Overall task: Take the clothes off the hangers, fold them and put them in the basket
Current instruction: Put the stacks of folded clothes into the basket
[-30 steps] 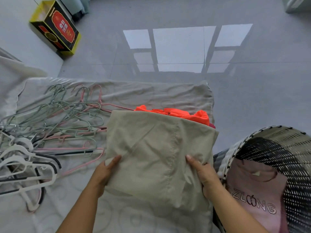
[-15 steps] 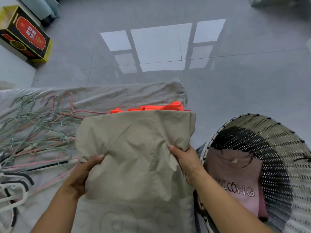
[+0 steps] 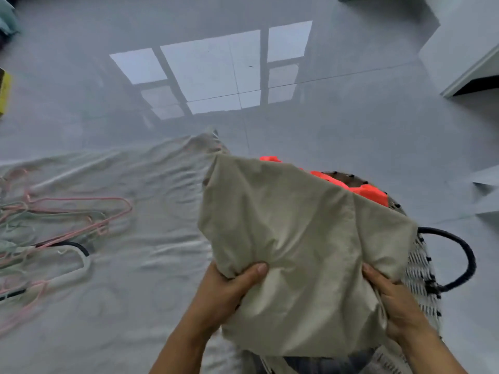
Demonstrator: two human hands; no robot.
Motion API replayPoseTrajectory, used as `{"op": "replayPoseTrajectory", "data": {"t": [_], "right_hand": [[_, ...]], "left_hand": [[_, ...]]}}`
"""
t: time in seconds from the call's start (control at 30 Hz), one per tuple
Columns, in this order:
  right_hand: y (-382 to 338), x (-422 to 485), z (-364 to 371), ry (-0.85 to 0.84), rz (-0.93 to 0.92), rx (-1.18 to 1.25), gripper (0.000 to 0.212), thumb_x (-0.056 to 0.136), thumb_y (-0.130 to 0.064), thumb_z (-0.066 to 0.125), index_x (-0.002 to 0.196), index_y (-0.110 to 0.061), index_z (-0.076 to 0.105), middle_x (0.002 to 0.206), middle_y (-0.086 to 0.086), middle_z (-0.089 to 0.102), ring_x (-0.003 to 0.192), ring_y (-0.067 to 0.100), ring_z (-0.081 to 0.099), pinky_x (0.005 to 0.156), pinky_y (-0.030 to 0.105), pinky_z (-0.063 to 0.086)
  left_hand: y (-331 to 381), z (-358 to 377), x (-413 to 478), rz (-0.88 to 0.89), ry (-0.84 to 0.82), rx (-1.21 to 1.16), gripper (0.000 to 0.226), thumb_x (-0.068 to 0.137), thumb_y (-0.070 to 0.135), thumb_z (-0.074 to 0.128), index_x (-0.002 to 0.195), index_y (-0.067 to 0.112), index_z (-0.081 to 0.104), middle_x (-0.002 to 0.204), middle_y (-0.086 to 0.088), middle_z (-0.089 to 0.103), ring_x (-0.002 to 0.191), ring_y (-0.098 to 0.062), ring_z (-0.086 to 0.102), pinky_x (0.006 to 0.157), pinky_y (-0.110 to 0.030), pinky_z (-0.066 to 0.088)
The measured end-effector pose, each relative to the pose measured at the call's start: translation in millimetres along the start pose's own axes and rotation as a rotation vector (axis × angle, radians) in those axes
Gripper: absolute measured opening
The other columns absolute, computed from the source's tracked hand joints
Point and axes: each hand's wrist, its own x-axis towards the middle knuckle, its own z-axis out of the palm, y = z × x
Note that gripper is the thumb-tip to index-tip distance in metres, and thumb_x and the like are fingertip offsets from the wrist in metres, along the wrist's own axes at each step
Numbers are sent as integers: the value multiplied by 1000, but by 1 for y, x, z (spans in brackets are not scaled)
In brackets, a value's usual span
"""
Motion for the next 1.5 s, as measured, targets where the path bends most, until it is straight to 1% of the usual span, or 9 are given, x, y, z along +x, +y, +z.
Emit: {"op": "replayPoseTrajectory", "data": {"t": [0.07,0.2,0.37,0.5,0.6,0.7,0.87,1.1,1.5], "right_hand": [[2,11,-42,75,46,-27,84,21,-37,95,96,-7,72,108,15,69,98,31,65,91,49,50],[8,39,-83,200,78,-124,53,67,-29,76,109,0,64,103,11,66,93,29,60,87,44,48],[41,89,-100,128,-6,-301,108,19,-63,86,109,-6,65,104,10,68,94,25,64,93,44,48],[61,133,-108,136,10,-340,72,56,-37,84,116,-3,62,105,11,69,89,23,66,82,34,51],[70,155,-118,246,-16,-456,74,66,-37,81,126,-4,53,120,15,62,105,28,60,96,41,47],[69,140,-109,364,-143,-710,81,73,-29,78,136,-1,36,135,20,48,123,35,47,105,46,39],[93,101,-79,384,-800,-1310,66,90,-45,44,141,-7,27,149,24,23,136,38,25,108,46,26],[141,176,-93,401,-539,-1528,77,90,-67,9,147,-16,17,148,30,24,137,37,18,112,47,9],[148,182,-103,463,-457,-1502,86,89,-70,9,146,-7,25,147,32,26,133,45,29,109,50,17]], "left_hand": [[-24,42,12,-32,-52,47,30,66,30,81,91,32,64,83,29,69,80,10,64,65,-9,50],[-95,91,42,-132,-51,36,25,77,14,75,88,32,62,78,32,67,89,4,64,70,-11,51],[-185,90,77,-313,176,30,21,76,7,76,90,19,67,77,15,71,83,-1,62,64,-11,52],[-237,85,101,-452,349,116,53,61,20,83,105,-5,65,106,-18,66,94,-21,62,76,-28,48],[-250,88,109,-475,400,278,59,73,22,79,119,-7,57,121,-22,60,114,-30,57,85,-27,43],[-235,100,100,-303,466,591,78,72,29,78,129,-9,43,129,-27,52,121,-37,50,95,-36,42],[-214,125,85,421,443,1077,69,81,43,48,139,9,30,140,-15,36,128,-30,33,110,-35,25],[-266,113,147,132,265,1032,90,71,83,-6,143,29,-9,158,-3,5,145,-21,10,115,-31,9],[-285,114,138,66,324,1066,72,88,62,22,146,18,18,152,-16,26,132,-35,36,102,-49,37]]}}
